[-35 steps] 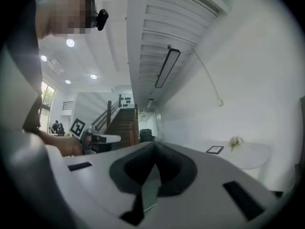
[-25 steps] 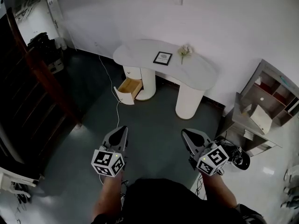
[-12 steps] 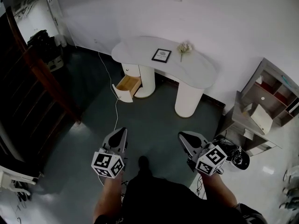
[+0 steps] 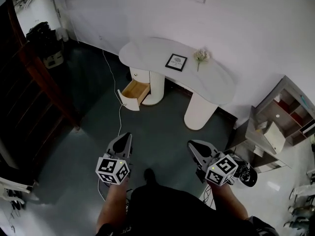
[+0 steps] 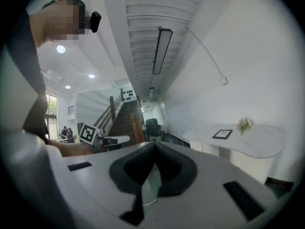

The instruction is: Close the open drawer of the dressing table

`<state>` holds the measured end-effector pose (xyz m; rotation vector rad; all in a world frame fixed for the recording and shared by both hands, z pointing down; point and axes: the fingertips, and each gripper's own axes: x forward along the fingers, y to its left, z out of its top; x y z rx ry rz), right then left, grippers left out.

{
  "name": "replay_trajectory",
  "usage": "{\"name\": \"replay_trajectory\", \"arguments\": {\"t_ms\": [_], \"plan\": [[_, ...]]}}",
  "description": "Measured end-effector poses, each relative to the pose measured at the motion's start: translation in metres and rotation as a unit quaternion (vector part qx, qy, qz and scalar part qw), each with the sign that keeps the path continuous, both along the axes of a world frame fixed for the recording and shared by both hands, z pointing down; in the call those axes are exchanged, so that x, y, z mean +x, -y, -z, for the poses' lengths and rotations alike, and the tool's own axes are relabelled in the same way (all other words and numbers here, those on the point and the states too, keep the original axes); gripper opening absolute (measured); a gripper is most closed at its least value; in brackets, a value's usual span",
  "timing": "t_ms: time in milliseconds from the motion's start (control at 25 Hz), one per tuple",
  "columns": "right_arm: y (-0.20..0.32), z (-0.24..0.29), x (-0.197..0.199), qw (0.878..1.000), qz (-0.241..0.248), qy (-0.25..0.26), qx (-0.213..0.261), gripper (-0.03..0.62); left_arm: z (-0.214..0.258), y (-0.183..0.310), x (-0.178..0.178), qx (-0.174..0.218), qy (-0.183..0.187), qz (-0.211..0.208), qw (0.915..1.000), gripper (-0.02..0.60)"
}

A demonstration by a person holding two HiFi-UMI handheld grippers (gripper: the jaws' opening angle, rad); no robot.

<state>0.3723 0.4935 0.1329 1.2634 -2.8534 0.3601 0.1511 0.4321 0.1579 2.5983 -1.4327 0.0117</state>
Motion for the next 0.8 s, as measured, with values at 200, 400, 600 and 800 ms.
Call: {"name": "replay_trajectory", "arguments": {"t_ms": [200, 400, 600, 800], "plan": [[0.068, -0.002, -0.040, 1.000, 0.013, -0.016, -0.012, 0.005, -0.005, 0.065, -0.032, -0.006, -0.007, -0.006, 0.9999, 0.009], [0.121, -0.001, -0.078, 0.999, 0.018, -0.032, -0.021, 0.006, -0.009, 0.110, -0.069, -0.009, -0.011, -0.013, 0.9998, 0.009], [0.161, -0.009, -0.100, 0.998, 0.022, -0.035, -0.043, 0.006, -0.015, 0.140, -0.108, -0.019, -0.018, 0.006, 0.9996, 0.009], [0.200, -0.026, -0.132, 0.996, 0.051, -0.043, -0.062, 0.006, -0.030, 0.157, -0.139, -0.033, -0.019, 0.029, 0.9989, 0.009]]}}
